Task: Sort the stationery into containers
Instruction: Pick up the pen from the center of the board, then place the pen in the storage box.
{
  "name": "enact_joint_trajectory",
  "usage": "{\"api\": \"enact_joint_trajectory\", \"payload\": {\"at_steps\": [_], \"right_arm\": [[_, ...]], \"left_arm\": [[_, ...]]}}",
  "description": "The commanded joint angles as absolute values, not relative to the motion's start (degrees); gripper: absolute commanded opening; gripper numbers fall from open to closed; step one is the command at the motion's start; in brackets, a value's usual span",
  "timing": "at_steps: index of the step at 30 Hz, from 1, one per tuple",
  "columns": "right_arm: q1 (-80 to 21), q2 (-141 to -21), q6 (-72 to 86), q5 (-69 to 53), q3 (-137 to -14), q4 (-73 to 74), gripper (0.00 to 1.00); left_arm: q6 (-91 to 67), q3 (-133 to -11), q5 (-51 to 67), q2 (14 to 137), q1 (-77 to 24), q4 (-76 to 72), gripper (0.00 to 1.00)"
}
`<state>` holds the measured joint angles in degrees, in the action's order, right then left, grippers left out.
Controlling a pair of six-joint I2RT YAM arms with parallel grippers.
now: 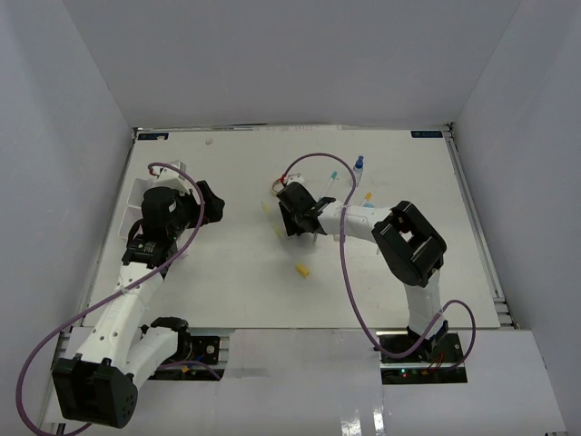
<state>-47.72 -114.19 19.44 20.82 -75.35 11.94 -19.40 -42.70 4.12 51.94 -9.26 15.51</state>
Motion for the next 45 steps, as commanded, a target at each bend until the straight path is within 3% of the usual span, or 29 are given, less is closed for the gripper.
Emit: {"api": "enact_joint_trajectory", "payload": {"at_steps": [1,14,20,31,45], "right_arm": [[-47.2,-115.8,20.5,22.2,-77.3,11.6,0.52],[-47.1,-110.5,22.1,25.5,-70.4,9.7,0.18],[-47.1,-105.7,22.0,25.8,-66.6,8.4,0.15],[-50.5,-84.7,18.8,20.0,-53.4,-2.4,0.13],[-54.8,-67.3,17.3,11.6,-39.6,-20.6,0.14]], "left_arm": [[-19.6,-43.1,4.7,51.7,-9.5,15.7,0.98],[-20.0,-43.0,7.5,52.6,-9.5,15.4,0.98],[-22.9,-42.6,11.7,53.7,-9.5,15.1,0.98],[-37.5,-43.6,23.7,54.0,-12.5,10.5,0.98],[-47.1,-48.7,5.8,63.5,-32.9,3.3,0.95]]}}
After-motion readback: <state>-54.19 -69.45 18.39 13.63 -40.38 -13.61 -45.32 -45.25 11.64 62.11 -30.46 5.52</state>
